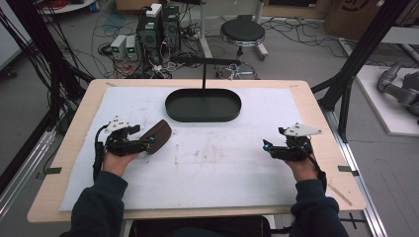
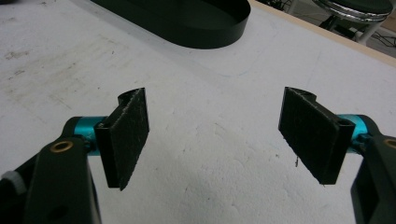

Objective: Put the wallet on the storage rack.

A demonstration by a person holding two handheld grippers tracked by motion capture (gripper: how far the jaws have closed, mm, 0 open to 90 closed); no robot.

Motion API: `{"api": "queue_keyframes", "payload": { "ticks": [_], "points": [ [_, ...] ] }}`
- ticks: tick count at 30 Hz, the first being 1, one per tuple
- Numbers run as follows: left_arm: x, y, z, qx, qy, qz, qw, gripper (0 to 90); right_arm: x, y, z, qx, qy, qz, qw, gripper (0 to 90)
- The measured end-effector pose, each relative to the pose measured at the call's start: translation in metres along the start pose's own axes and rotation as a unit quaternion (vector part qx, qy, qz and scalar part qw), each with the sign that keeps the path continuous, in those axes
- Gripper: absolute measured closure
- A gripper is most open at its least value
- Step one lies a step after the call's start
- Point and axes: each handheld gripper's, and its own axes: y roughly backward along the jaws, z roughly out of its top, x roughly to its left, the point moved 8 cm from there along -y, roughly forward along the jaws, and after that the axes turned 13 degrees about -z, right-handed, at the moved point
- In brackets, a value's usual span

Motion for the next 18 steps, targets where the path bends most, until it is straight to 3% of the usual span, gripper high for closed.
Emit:
{"api": "queue_keyframes", "payload": {
  "ticks": [3, 9, 11, 13, 18],
  "points": [
    [-0.0020, -0.0042, -0.0070, 0.026, -0.005, -0.008, 0.9996, 25.4, 0.0007, -0.0002, -0.0003, 0.002, -0.002, 0.002, 1.0000, 24.8],
    [-0.0066, -0.0059, -0.0112, 0.047, -0.015, -0.026, 0.9984, 50.0, 0.0007, -0.0003, -0.0005, 0.002, 0.000, 0.002, 1.0000, 24.8],
    [-0.0065, -0.0049, -0.0112, 0.050, -0.018, -0.024, 0.9983, 59.7, 0.0006, -0.0004, -0.0006, 0.002, 0.001, 0.002, 1.0000, 24.8],
    [-0.0061, -0.0039, -0.0102, 0.046, -0.018, -0.022, 0.9985, 62.8, 0.0008, -0.0004, -0.0005, 0.002, 0.002, 0.002, 1.0000, 24.8],
    [-0.0083, -0.0024, -0.0053, 0.028, -0.014, -0.029, 0.9991, 64.1, 0.0006, -0.0003, -0.0005, 0.002, 0.001, 0.001, 1.0000, 24.9]
  ]
}}
